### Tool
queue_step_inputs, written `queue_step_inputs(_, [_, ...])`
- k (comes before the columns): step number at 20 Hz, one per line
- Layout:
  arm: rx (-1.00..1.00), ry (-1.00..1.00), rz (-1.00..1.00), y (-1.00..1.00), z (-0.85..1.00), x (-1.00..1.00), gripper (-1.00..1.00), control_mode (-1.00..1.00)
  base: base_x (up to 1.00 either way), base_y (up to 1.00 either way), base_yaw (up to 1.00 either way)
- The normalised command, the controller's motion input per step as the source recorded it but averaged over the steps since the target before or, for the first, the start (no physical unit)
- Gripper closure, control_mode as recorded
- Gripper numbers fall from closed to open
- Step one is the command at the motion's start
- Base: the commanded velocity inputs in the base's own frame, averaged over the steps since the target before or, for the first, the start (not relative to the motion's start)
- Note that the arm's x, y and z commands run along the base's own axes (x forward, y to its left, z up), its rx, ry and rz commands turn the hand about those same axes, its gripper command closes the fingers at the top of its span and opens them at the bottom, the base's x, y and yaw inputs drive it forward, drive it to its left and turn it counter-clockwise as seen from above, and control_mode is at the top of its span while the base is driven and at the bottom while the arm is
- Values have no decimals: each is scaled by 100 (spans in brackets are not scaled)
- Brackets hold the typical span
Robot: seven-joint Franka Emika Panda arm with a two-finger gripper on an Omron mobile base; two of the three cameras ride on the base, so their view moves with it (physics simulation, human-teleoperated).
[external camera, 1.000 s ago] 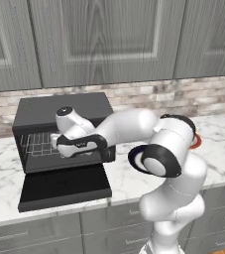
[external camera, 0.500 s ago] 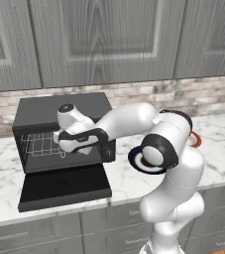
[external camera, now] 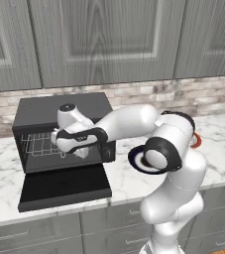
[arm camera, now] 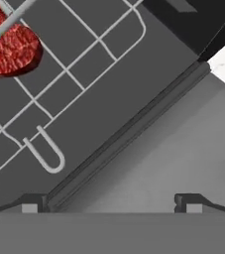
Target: Open the toaster oven door. Place the hotdog bun on the top rack in the toaster oven and place the steak on the bottom rack.
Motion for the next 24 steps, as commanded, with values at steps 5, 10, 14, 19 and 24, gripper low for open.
queue_step_inputs(5, [6, 5, 0, 8, 0, -56, -100, -100, 0, 0, 0])
queue_step_inputs(10, [2, 2, 1, -10, 15, -64, -100, -100, 0, 0, 0])
queue_step_inputs(14, [0, -6, 14, -21, 32, -72, -100, -100, 0, 0, 0])
queue_step_inputs(19, [0, -3, 10, -21, 36, -73, -100, -100, 0, 0, 0])
queue_step_inputs(24, [0, -1, 2, -24, 44, -61, -100, -100, 0, 0, 0])
